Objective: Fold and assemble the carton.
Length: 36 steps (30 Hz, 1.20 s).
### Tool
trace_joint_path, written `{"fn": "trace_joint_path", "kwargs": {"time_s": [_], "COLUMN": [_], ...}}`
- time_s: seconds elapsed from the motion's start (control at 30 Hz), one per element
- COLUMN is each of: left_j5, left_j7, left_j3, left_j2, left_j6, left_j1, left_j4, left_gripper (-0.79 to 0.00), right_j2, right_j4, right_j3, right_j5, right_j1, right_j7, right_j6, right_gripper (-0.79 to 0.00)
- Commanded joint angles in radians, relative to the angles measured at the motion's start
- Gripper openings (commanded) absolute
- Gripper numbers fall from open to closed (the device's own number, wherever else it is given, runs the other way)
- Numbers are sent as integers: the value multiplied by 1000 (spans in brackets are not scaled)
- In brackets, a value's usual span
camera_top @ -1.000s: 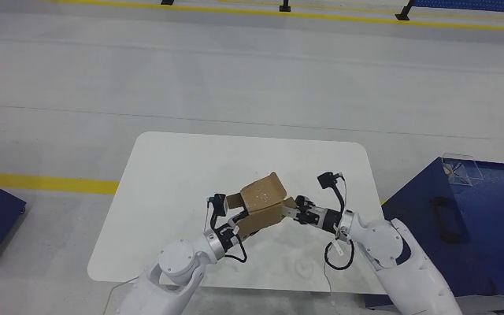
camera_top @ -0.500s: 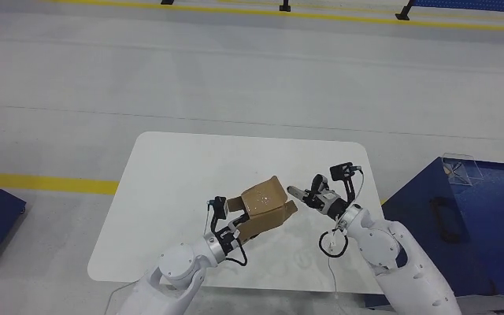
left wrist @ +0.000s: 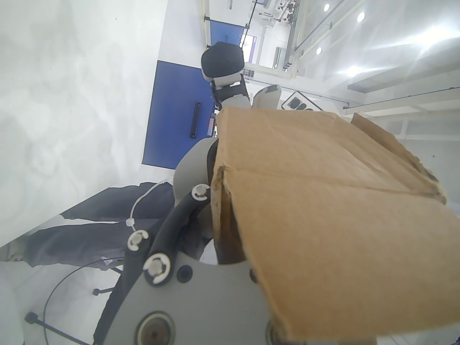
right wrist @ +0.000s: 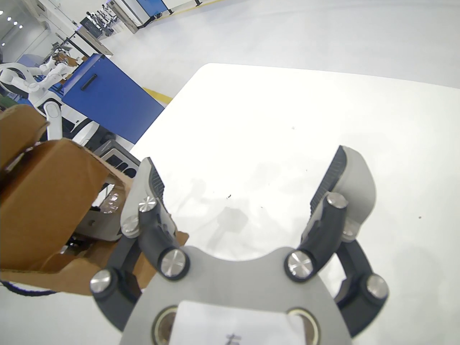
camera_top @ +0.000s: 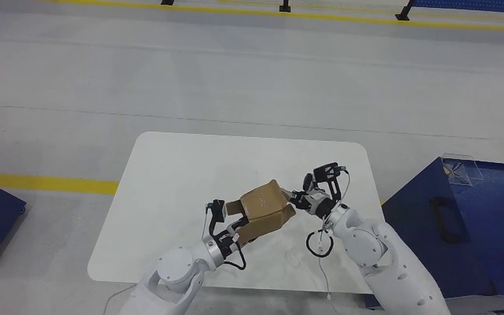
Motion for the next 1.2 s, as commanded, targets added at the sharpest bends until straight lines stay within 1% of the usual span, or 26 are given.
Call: {"fn": "trace_joint_path", "kwargs": {"time_s": [0.0,0.2,0.4,0.7,0.87,1.0,1.17], "left_j5": [-1,-1,-4,-10,-21,-38,-60], "left_j7": [-2,-4,-6,-2,0,8,34], "left_j3": [-2,-5,-4,0,0,-5,-23], "left_j2": [0,1,0,-2,-3,-5,-5], "left_j6": [2,7,4,14,15,12,8], "left_j1": [0,5,8,5,6,6,10], "left_j4": [-1,-10,-11,-6,-5,-3,-2], "left_gripper": [-785,-785,-785,-785,-785,-785,-785], "right_j2": [1,-1,-8,-17,-21,-23,-22], "right_j4": [-22,-71,-86,-94,-102,-104,-115], "right_j3": [5,3,-13,-15,-1,4,55], "right_j5": [-17,-68,-96,-68,-102,-102,-107], "right_j1": [-15,-56,-71,-79,-89,-99,-127], "right_j7": [1,-3,-7,14,-31,-39,-82], "right_j6": [5,29,43,38,71,69,94], "right_gripper": [0,0,0,0,0,0,0]}}
